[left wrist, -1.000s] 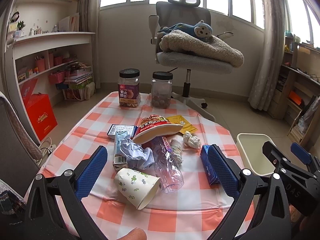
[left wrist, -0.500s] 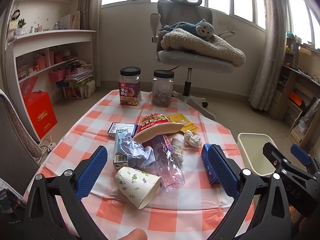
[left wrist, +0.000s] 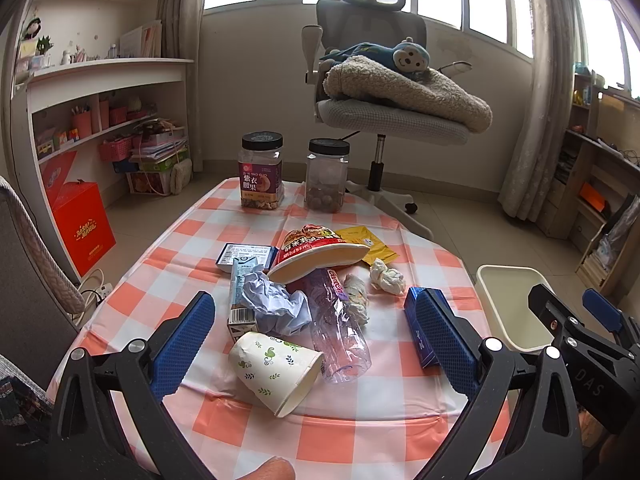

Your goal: Collect trash

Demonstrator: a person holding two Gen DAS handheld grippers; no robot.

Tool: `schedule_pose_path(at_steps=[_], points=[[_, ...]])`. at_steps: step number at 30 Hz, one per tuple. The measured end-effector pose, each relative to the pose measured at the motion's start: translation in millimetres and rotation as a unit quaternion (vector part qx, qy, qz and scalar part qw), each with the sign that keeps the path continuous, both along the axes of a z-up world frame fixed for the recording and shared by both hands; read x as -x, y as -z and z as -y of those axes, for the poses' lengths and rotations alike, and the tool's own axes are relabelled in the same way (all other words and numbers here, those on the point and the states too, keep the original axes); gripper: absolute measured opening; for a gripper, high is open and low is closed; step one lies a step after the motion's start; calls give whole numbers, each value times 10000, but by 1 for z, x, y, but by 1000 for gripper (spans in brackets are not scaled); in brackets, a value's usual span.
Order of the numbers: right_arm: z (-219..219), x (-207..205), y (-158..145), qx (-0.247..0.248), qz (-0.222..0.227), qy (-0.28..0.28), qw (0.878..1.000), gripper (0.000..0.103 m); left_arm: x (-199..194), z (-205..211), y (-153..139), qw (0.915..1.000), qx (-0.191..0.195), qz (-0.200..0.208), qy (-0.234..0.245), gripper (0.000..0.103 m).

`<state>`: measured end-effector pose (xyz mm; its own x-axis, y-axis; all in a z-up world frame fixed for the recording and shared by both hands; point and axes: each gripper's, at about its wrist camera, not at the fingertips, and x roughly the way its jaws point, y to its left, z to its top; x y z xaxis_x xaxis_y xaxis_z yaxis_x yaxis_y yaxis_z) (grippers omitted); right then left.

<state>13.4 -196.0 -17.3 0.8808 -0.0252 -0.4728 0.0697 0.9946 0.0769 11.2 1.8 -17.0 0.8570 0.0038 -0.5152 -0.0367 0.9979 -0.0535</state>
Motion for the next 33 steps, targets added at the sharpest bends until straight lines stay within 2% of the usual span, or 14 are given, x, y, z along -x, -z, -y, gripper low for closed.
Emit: schedule_pose_path(at_steps=[33], points=[[-1, -1, 2, 4, -14, -6, 10000, 96, 0, -4, 2, 10000, 31, -30, -40, 97]])
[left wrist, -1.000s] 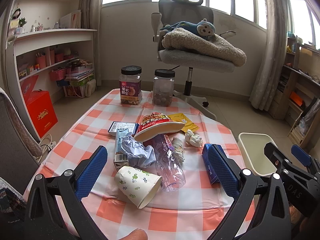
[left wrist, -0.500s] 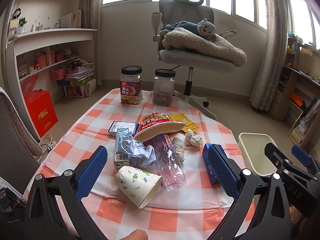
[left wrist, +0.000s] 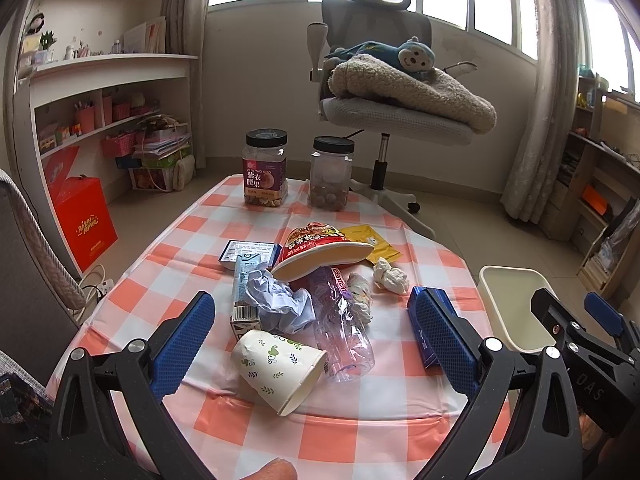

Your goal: Collect trash

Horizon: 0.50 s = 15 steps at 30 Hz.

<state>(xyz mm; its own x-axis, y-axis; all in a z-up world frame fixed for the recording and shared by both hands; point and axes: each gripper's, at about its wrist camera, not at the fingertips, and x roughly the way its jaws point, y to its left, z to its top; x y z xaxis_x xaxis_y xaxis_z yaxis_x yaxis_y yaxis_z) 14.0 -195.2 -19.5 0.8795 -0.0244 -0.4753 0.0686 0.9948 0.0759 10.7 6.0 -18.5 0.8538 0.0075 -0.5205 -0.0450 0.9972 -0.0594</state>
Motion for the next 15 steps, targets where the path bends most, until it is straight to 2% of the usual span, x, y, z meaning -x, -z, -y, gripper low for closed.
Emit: schedule_pose_path(at_steps=[8, 11, 15], points=[[-1, -1, 0, -22, -37, 7, 10000, 96, -3, -3, 3, 9999, 45, -81, -58, 97], [-5, -6, 9, -51, -199, 7, 9998, 96, -7, -7, 3, 9997, 92, -166, -137, 97], [-8, -19, 2, -152, -422, -82, 9990, 96, -23, -23, 1, 9983, 285, -411, -313, 97]])
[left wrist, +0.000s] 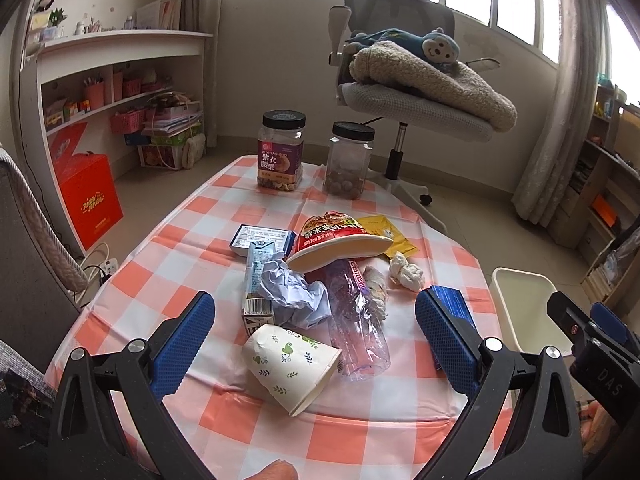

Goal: Collect trash
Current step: 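Lower the left gripper onto the crumpled white paper and close it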

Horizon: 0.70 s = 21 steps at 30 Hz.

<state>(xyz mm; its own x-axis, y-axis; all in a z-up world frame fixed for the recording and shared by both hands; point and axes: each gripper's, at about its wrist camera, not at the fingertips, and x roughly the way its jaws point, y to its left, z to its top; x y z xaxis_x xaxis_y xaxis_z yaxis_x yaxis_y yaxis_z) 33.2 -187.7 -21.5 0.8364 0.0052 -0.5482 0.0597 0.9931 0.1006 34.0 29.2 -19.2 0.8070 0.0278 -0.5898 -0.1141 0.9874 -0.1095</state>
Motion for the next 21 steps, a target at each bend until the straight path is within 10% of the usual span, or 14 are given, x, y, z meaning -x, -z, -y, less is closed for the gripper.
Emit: schedule_pose_path(at_steps=[10, 15, 21], points=[[-5, -75, -55, -31, -450, -893, 9950, 96, -91, -49, -44, 9969, 363, -569, 397, 97], [10, -120, -30, -558, -1048, -968, 9882, 96, -146, -62, 30, 9676, 409, -2457, 409, 97], [25, -148, 30, -871, -1838, -698, 9766, 96, -157, -79, 81, 9524, 968, -2887, 167, 95]])
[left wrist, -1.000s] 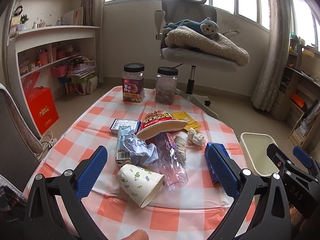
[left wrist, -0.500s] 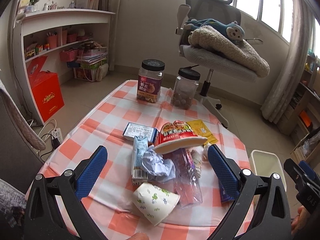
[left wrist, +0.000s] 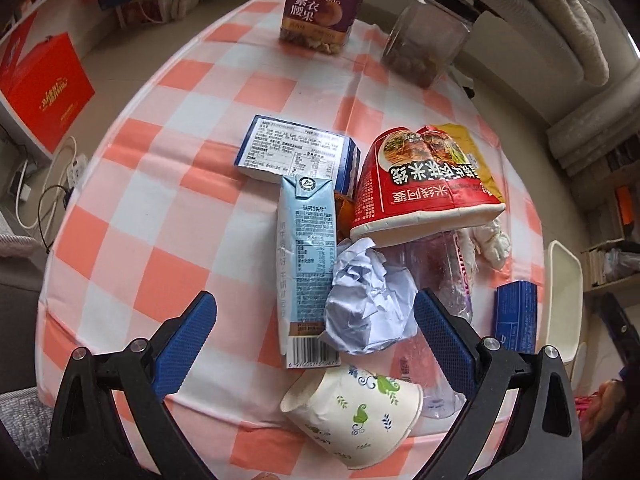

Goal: Collect trash
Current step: 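Lower the left gripper onto the crumpled white paper and close it, then grasp the white leaf-print paper cup with the right gripper while the left holds the paper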

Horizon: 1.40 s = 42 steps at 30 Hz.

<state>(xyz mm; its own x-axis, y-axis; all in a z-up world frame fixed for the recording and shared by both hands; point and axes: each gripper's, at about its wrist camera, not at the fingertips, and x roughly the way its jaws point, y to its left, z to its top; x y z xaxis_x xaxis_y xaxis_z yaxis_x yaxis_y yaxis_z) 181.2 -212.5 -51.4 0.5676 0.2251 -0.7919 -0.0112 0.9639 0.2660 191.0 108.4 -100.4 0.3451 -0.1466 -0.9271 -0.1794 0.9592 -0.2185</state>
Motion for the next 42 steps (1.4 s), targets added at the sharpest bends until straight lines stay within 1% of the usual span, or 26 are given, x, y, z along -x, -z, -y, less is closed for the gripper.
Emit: schedule_pose_path(at_steps=[1, 2, 4, 6, 8, 9, 10, 14, 16, 18, 21, 23, 26, 31, 36, 39, 42], points=[[-1, -3, 2, -59, -42, -13, 10000, 96, -1, 3, 1, 10000, -12, 23, 28, 92], [-3, -5, 3, 32, -52, 4, 10000, 96, -2, 7, 2, 9999, -99, 34, 88, 90], [-5, -10, 5, 228, -71, 55, 9997, 96, -5, 18, 3, 9994, -247, -9, 249, 75], [-6, -15, 8, 121, -193, 75, 9997, 96, -6, 28, 6, 9987, -315, -64, 395, 67], [-8, -19, 13, -35, -360, 73, 9993, 96, -10, 36, 7, 9972, -526, -47, 520, 64], [-9, -21, 16, -59, -418, 84, 9991, 96, -11, 39, 7, 9964, -634, -50, 553, 58], [-10, -21, 18, -50, -459, 97, 9989, 96, -11, 40, 8, 9958, -716, -42, 576, 52], [-14, -23, 21, 13, -529, 71, 9986, 96, -12, 42, 4, 9944, -826, 40, 656, 39], [-15, -23, 22, 19, -537, 52, 9985, 96, -10, 43, 0, 9934, -889, 160, 712, 23], [-17, -23, 22, 22, -552, 27, 9985, 96, -8, 44, -5, 9937, -742, 243, 800, 21], [-21, -22, 23, 17, -587, -54, 9983, 96, -4, 47, -15, 9923, -661, 456, 938, 20], [-26, -22, 25, 9, -612, -137, 9980, 96, -1, 45, -23, 9923, -496, 588, 967, 19], [-39, -19, 27, -21, -650, -351, 9973, 96, 3, 37, -39, 9921, -234, 889, 848, 19], [-72, -15, 33, 112, -729, -915, 9931, 96, 10, 10, -68, 9888, 11, 1406, 498, 19], [-104, -19, 50, 130, -964, -1257, 9873, 96, 16, -15, -79, 9874, 79, 1569, 196, 20], [-120, -22, 50, -9, -951, -1392, 9857, 96, 21, -32, -84, 9864, -2, 1644, 6, 20], [-145, -17, 41, -283, -845, -1924, 9773, 96, 28, -51, -88, 9854, -90, 1688, -203, 20]])
